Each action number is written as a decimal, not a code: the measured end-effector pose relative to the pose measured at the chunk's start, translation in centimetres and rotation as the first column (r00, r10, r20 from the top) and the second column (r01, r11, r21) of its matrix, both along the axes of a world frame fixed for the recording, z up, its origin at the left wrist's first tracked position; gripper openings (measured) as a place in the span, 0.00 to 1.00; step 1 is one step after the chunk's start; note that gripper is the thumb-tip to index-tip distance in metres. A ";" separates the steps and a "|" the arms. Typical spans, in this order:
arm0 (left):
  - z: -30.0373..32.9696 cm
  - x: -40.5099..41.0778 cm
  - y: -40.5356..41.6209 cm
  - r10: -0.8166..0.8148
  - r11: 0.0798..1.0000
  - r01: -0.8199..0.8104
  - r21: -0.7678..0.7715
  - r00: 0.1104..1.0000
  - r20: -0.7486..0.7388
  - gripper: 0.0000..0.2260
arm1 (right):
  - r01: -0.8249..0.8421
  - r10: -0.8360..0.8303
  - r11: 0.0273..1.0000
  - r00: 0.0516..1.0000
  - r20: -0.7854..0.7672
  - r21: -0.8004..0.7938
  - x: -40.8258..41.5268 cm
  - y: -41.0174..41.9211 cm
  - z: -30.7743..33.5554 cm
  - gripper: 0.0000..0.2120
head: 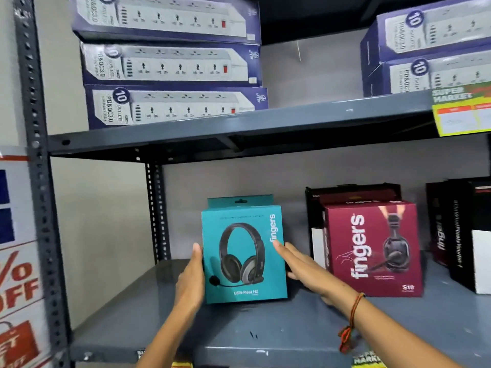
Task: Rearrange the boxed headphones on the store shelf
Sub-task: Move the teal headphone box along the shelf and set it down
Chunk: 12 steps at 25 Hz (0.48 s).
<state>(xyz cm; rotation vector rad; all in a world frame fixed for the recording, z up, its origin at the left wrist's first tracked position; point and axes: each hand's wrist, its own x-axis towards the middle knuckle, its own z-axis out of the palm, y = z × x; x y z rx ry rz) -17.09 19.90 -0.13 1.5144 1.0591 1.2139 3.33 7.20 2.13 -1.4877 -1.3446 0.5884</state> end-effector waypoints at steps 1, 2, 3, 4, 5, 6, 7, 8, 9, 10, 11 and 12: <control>-0.2 -0.1 0.6 -0.026 1.000 0.026 -0.017 1.000 0.003 0.41 | -0.009 0.008 1.000 1.000 -0.016 -0.013 -0.1 0.5 -0.2 0.54; -0.4 -0.2 1.0 -0.054 0.998 0.054 -0.031 0.998 0.012 0.43 | -0.021 0.020 1.000 0.999 -0.026 -0.023 -0.2 0.9 -0.4 0.51; -0.6 -0.3 1.4 -0.077 0.996 0.079 -0.044 0.997 0.029 0.45 | -0.033 0.032 0.999 0.999 -0.028 -0.025 -0.3 1.3 -0.7 0.48; -0.8 -0.4 1.7 -0.094 0.994 0.096 -0.053 0.994 0.051 0.46 | -0.041 0.040 0.999 0.999 -0.028 -0.024 -0.3 1.6 -0.9 0.46; -0.9 -0.5 1.9 -0.104 0.992 0.108 -0.059 0.992 0.069 0.46 | -0.043 0.043 0.999 0.999 -0.026 -0.025 -0.3 1.9 -1.0 0.44; -0.9 -0.5 2.0 -0.108 0.992 0.113 -0.062 0.991 0.083 0.44 | -0.041 0.041 0.999 0.999 -0.019 -0.027 -0.3 2.1 -1.1 0.43; -0.8 -0.5 2.0 -0.092 0.994 0.097 -0.052 0.992 0.089 0.40 | -0.031 0.031 0.999 0.999 -0.011 -0.029 -0.3 2.1 -1.1 0.42; -0.7 -0.2 1.8 -0.042 0.999 0.043 -0.009 0.996 0.080 0.35 | -0.012 0.012 1.000 1.000 0.000 -0.025 -0.2 2.0 -1.1 0.42; -0.4 0.0 1.4 0.052 0.995 -0.057 0.082 0.996 0.069 0.31 | 0.021 -0.021 1.000 1.000 0.017 -0.015 -0.1 1.8 -0.9 0.43; 0.2 0.3 0.9 0.154 0.963 -0.169 0.211 0.984 0.086 0.28 | 0.057 -0.057 0.998 0.997 0.043 0.008 0.0 1.4 -0.5 0.44; 1.1 0.8 -0.1 0.209 0.900 -0.248 0.357 0.967 0.146 0.27 | 0.087 -0.090 0.995 0.993 0.072 0.054 0.3 0.7 0.0 0.45; 2.2 1.5 -1.3 0.199 0.827 -0.284 0.485 0.955 0.221 0.27 | 0.110 -0.121 0.987 0.988 0.091 0.118 0.7 -0.1 0.6 0.43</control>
